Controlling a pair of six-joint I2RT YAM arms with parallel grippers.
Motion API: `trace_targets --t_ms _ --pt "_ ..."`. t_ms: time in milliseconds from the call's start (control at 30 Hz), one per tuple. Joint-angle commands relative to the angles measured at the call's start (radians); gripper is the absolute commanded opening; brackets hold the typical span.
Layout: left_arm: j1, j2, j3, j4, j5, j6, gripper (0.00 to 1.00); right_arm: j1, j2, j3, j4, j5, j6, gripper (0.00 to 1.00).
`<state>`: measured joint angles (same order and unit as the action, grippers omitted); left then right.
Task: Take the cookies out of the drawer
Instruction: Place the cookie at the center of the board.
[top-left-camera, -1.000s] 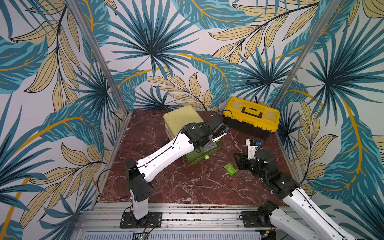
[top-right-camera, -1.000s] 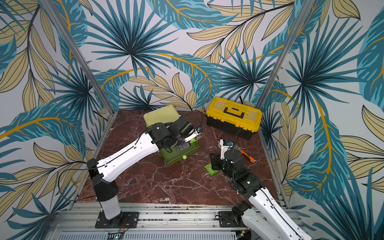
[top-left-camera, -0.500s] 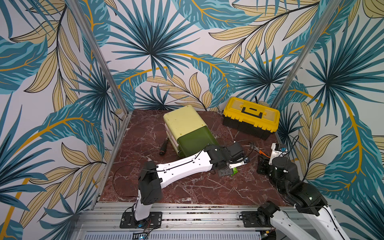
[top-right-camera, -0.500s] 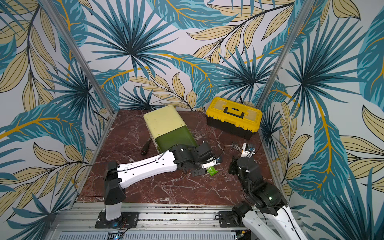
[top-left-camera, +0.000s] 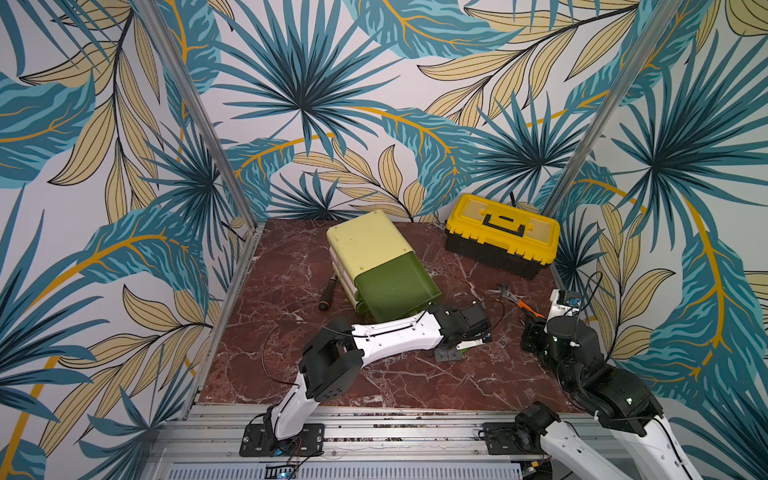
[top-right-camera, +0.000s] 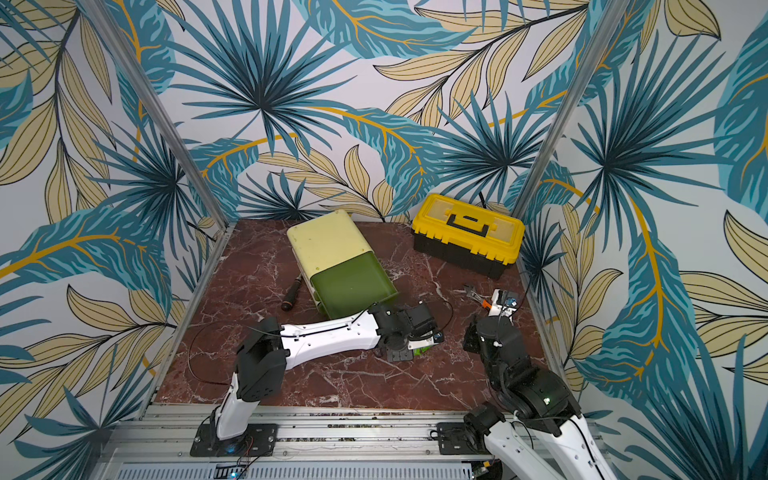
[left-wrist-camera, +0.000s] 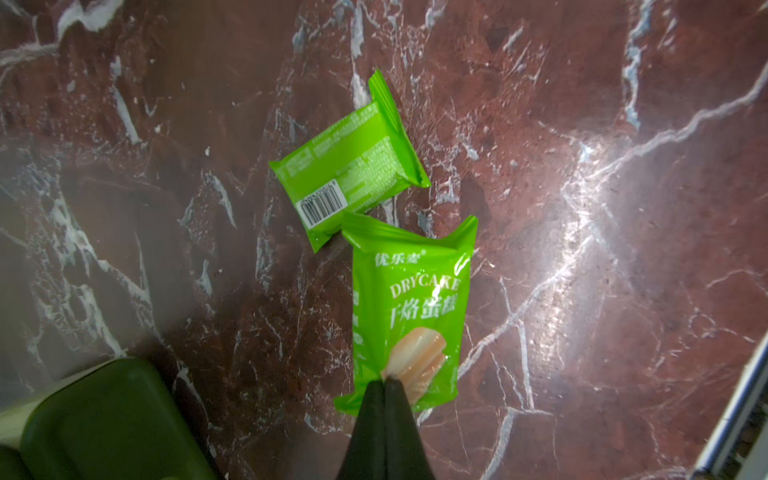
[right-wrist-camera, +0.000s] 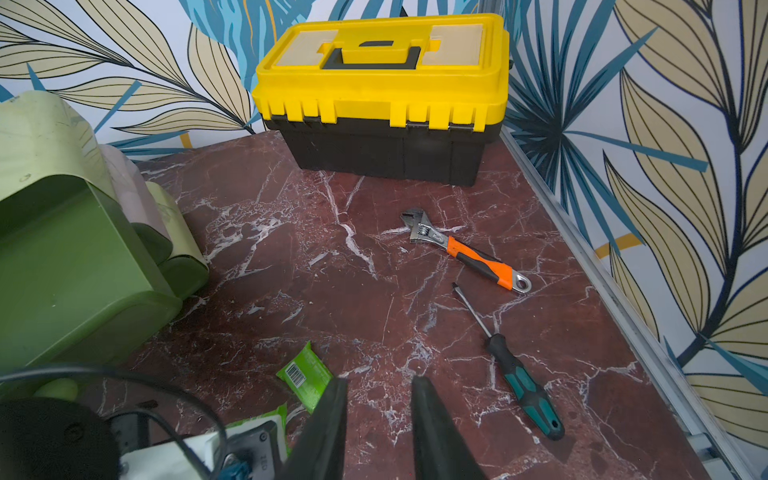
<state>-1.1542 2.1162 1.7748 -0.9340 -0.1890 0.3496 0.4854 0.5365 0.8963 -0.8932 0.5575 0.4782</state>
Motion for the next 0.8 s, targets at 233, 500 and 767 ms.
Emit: trace_targets --t_ms 233,500,767 --pt "-0.001 0.020 -0.026 0.053 -0.022 0.098 0.15 0.004 -0.007 0.009 -0.023 0.034 -0.010 0.31" --pt "-0.001 -0.101 -0.051 0.128 -0.046 0.052 0.45 0.004 -0.006 0.028 -0.029 0.059 -0.052 0.31" --pt "-0.004 -0.572 -0.390 0.712 -0.124 -0.125 0.47 0.004 0.029 0.027 0.010 0.010 -0.252 0.35"
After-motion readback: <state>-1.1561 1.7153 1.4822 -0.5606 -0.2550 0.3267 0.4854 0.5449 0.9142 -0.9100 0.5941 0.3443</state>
